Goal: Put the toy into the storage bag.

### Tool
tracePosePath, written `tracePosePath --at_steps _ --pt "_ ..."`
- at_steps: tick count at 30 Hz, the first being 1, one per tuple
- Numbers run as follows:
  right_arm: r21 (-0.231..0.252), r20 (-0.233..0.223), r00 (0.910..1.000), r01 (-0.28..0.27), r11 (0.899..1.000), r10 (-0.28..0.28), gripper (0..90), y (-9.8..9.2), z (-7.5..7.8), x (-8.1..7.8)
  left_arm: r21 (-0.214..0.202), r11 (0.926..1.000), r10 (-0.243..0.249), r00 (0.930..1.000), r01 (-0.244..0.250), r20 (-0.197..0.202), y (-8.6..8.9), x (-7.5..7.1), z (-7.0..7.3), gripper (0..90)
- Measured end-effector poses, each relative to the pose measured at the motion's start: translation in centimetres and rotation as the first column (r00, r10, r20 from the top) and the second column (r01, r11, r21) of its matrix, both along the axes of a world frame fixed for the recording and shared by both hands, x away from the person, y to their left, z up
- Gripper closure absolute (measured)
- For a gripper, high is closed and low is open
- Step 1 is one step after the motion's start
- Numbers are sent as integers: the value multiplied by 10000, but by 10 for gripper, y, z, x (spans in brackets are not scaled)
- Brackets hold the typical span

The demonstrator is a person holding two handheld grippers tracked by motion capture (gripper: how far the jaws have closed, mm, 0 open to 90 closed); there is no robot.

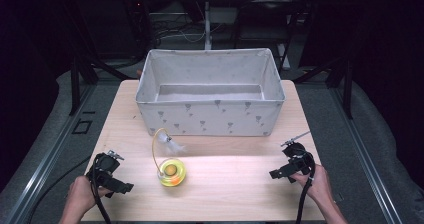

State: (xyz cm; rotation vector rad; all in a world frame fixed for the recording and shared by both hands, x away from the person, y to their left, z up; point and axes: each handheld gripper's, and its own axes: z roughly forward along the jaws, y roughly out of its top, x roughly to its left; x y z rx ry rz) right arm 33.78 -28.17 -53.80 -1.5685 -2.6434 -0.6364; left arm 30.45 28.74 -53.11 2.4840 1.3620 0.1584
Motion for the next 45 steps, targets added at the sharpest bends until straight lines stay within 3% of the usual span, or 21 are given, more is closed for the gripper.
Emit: tracePosePath --at_steps 9,12,14,15,21,24,35,40,45 --pt "109 -78 9999 -80 9999 81 31 1 0 0 -99 9995 -288 9995 287 -156 -5 -2 15 55" --pt "328 109 9996 248 9992 -252 31 4 -2 -2 -52 9990 -436 9990 435 -131 -8 -2 27 52" --pt "-123 -104 9999 -140 9998 138 31 2 1 0 -32 9985 -554 9985 554 -34 -11 -2 34 51" --pt "-3 -21 10000 59 10000 -59 31 3 0 -1 -56 9983 -584 9983 584 -16 -12 -2 38 49" --pt "-120 -39 9999 -110 9999 109 31 3 0 -1 -101 9942 -1069 9942 1071 126 -22 -5 56 40" --pt "-116 -104 9999 -124 9999 123 30 3 -1 0 72 9907 -1356 9907 1355 108 -28 -6 68 36" --pt "-72 -112 9999 -98 9999 98 30 4 -1 -1 109 9806 -1957 9806 1956 143 -47 -5 100 28" --pt "-79 -169 9998 -107 9999 106 30 4 -2 -1 386 9676 -2500 9682 2495 92 -64 -3 117 25" --pt "-85 -104 9999 -137 9999 136 30 3 -2 -1 469 9617 -2704 9627 2701 13 -73 1 126 1"
